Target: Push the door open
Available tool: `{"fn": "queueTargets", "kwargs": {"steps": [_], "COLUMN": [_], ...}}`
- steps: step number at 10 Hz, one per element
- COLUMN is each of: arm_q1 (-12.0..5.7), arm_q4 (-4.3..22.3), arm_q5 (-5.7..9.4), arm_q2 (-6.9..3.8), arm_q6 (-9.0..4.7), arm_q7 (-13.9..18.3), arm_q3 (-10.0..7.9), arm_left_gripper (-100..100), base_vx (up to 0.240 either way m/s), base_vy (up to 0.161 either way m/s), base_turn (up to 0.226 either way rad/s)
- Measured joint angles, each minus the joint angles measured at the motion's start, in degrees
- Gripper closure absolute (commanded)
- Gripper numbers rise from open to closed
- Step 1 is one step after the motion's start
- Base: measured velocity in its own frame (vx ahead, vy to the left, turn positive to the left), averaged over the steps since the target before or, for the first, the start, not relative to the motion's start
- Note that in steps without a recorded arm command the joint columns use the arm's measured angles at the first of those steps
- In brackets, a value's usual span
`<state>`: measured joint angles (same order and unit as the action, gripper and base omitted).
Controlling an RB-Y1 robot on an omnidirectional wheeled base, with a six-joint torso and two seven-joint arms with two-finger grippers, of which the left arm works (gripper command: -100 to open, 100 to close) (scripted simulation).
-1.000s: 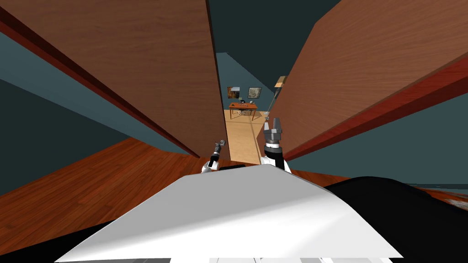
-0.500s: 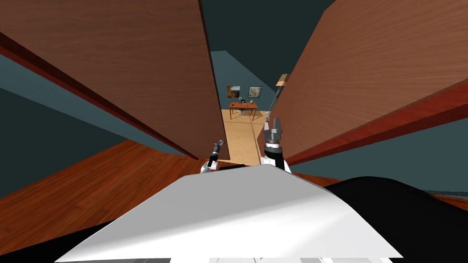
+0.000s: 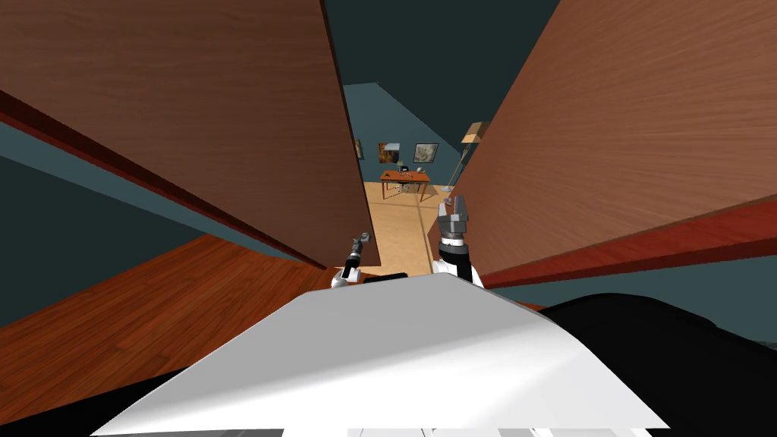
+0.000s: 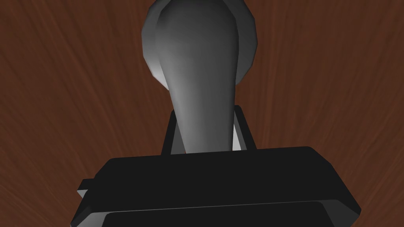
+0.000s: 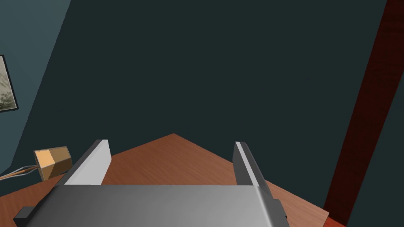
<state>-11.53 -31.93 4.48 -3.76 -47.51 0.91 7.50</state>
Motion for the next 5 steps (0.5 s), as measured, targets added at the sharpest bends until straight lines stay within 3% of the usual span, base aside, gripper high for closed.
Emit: {"fn": "queueTargets", "kwargs": {"steps": [1, 2, 3, 4, 5], "arm_q1": [-0.76, -1.11, 0.13, 0.46, -0.93], "arm_q4": [0.73, 1.56, -0.83, -1.57, 0.88], "arm_q5": [0.41, 0.72, 0.77, 1.05, 1.34], "arm_q2": [-0.3, -0.44, -0.71, -0.62, -0.69], "arm_q6": [0.41, -0.04, 0.83, 1.6, 0.64], "arm_q7": [-0.06, -0.18, -0.32, -0.7, -0.74], "arm_q3": [-0.72, -1.32, -1.47, -2.03, -2.52], "arm_left_gripper": [100, 100, 100, 100, 100], "base_vx": [0.16, 0.098, 0.143, 0.125, 0.149], "base_vy": [-0.116, -0.069, -0.075, -0.069, -0.091], "base_turn": [0.046, 0.017, 0.044, 0.046, 0.052]}}
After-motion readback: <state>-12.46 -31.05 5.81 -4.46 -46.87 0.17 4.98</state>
